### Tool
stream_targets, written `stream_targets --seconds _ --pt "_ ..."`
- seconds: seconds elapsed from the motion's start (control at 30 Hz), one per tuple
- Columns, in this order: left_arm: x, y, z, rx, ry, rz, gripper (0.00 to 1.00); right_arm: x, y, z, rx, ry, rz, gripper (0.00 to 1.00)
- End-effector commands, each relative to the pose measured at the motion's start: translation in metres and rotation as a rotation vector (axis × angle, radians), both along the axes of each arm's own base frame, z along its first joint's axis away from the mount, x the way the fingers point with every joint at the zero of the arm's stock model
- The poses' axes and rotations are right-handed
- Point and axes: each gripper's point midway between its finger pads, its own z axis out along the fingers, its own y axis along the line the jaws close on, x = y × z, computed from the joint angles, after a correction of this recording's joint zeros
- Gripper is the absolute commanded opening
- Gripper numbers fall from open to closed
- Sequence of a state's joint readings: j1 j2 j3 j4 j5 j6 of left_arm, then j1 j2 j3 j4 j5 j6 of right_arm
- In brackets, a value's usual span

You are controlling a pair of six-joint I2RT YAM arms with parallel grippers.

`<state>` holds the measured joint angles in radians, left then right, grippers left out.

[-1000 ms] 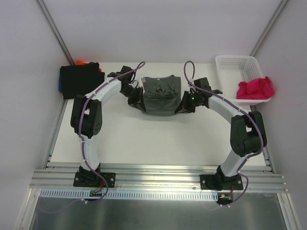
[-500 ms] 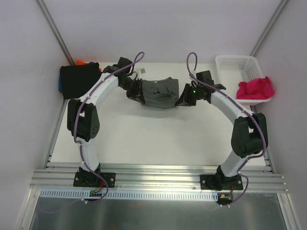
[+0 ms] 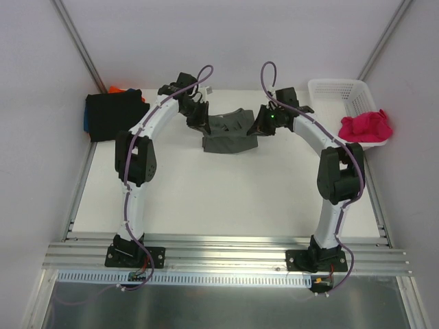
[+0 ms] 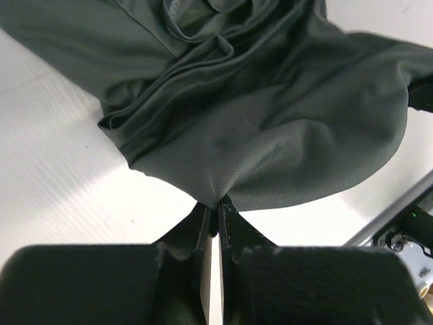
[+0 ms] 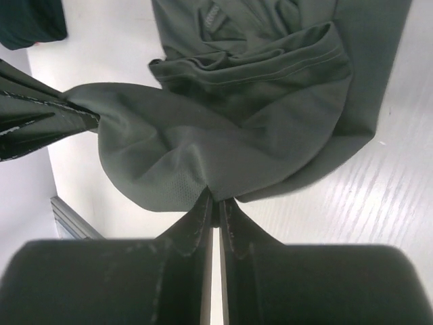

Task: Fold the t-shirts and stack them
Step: Fold the tshirt

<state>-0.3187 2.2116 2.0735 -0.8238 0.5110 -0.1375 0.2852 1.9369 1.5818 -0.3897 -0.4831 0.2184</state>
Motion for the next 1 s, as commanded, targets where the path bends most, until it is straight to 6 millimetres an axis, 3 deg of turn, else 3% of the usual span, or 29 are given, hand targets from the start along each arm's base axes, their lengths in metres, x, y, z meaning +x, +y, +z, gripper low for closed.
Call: stream_targets --seconds 0.0,0.2,0.37,0.53,0.6,0.63,0.7,0.73,0.77,0.83,0.87,0.97 --pt "0.022 0.011 0.011 0.029 -0.081 0.020 0.00 0.021 -0.003 0.012 -0.003 -0.077 0.000 0.04" --pt "0.032 0.019 0.016 0.032 -0.102 0.055 0.00 0.044 -0.004 0.014 -0.006 -0.110 -0.017 0.03" --pt "0.054 0.029 0.018 0.067 -0.170 0.085 0.00 0.070 0.001 0.021 -0.004 -0.167 -0.019 0.03" --pt "0.084 0.025 0.001 0.090 -0.231 0.081 0.00 0.095 0.008 0.011 -0.009 -0.199 -0.015 0.03" --pt "0.094 0.027 -0.015 0.117 -0.231 0.093 0.00 0.105 0.010 0.010 -0.006 -0.221 -0.012 0.04" --pt "0.101 0.026 -0.013 0.117 -0.253 0.096 0.00 0.110 0.010 -0.004 -0.020 -0.205 -0.015 0.04" --pt "0.112 0.025 -0.035 0.132 -0.247 0.100 0.00 0.122 0.013 -0.001 -0.017 -0.234 -0.012 0.04" --pt "0.121 0.024 -0.032 0.133 -0.281 0.100 0.00 0.126 0.015 -0.019 -0.023 -0.213 -0.009 0.04" --pt "0.128 0.024 -0.049 0.144 -0.274 0.102 0.00 0.131 0.015 -0.022 -0.026 -0.219 -0.007 0.04" --pt "0.143 0.025 -0.046 0.156 -0.328 0.115 0.00 0.143 0.017 -0.022 -0.024 -0.250 -0.007 0.04" --pt "0.149 0.025 -0.059 0.165 -0.328 0.118 0.00 0.147 0.019 -0.034 -0.031 -0.240 -0.003 0.04" --pt "0.162 0.029 -0.055 0.189 -0.376 0.147 0.00 0.157 0.017 -0.036 -0.051 -0.267 -0.013 0.04"
